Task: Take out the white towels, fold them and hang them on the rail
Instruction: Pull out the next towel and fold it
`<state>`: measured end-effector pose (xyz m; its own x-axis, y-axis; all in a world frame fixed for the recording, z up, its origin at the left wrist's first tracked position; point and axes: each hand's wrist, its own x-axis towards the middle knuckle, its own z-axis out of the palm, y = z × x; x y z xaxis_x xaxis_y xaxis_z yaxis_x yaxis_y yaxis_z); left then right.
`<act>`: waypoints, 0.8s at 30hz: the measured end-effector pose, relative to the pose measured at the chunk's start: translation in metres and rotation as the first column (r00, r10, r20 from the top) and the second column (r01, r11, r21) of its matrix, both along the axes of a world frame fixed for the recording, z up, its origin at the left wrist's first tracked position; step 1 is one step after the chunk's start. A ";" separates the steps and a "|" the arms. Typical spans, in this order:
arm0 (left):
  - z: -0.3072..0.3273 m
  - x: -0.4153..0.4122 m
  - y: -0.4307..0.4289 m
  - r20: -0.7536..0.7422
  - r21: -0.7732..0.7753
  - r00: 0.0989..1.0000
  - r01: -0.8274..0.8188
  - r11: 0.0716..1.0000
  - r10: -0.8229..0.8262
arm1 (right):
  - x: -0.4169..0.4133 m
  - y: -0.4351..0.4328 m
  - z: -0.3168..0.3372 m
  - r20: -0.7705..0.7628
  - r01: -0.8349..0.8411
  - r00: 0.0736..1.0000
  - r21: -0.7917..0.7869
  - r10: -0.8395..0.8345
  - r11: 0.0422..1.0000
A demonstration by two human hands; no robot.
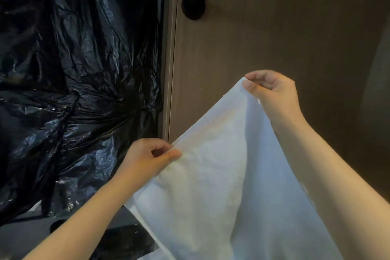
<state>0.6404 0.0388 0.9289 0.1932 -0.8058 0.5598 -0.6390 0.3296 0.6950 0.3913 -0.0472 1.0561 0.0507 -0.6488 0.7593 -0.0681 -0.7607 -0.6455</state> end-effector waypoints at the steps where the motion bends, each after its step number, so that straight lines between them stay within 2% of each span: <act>1: -0.001 0.002 -0.001 0.011 -0.008 1.000 -0.013 1.000 0.013 | -0.001 -0.002 -0.001 -0.008 0.001 1.000 0.016 -0.001 1.000; 4: 0.001 0.007 -0.003 0.027 -0.062 0.997 -0.070 0.996 0.072 | -0.001 -0.008 -0.006 -0.003 0.008 1.000 0.047 -0.007 0.999; 7: 0.011 0.012 -0.006 0.082 -0.103 0.990 -0.103 0.989 0.112 | -0.002 -0.014 -0.010 -0.064 0.029 0.998 0.060 -0.025 0.998; 12: 0.022 0.015 -0.003 0.172 -0.128 0.982 -0.050 0.990 0.072 | -0.004 -0.023 -0.015 -0.069 0.062 0.996 0.070 -0.057 0.996; 16: 0.025 0.016 0.001 0.211 -0.026 0.977 0.017 1.000 -0.011 | -0.006 -0.032 -0.019 -0.022 0.068 0.998 0.110 -0.066 0.992; 19: 0.020 0.014 0.000 0.237 0.095 0.971 -0.026 0.995 0.003 | -0.004 -0.036 -0.024 -0.015 0.069 0.998 0.117 -0.068 0.991; 24: 0.012 0.015 -0.005 0.163 0.165 0.987 -0.032 0.986 0.005 | -0.001 -0.042 -0.033 -0.060 0.157 0.986 0.051 -0.154 0.986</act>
<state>0.6552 0.0342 0.9404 0.1269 -0.8876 0.4429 -0.7521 0.2050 0.6263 0.3903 -0.0889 1.0235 -0.0128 -0.6933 0.7206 -0.2196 -0.7011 -0.6784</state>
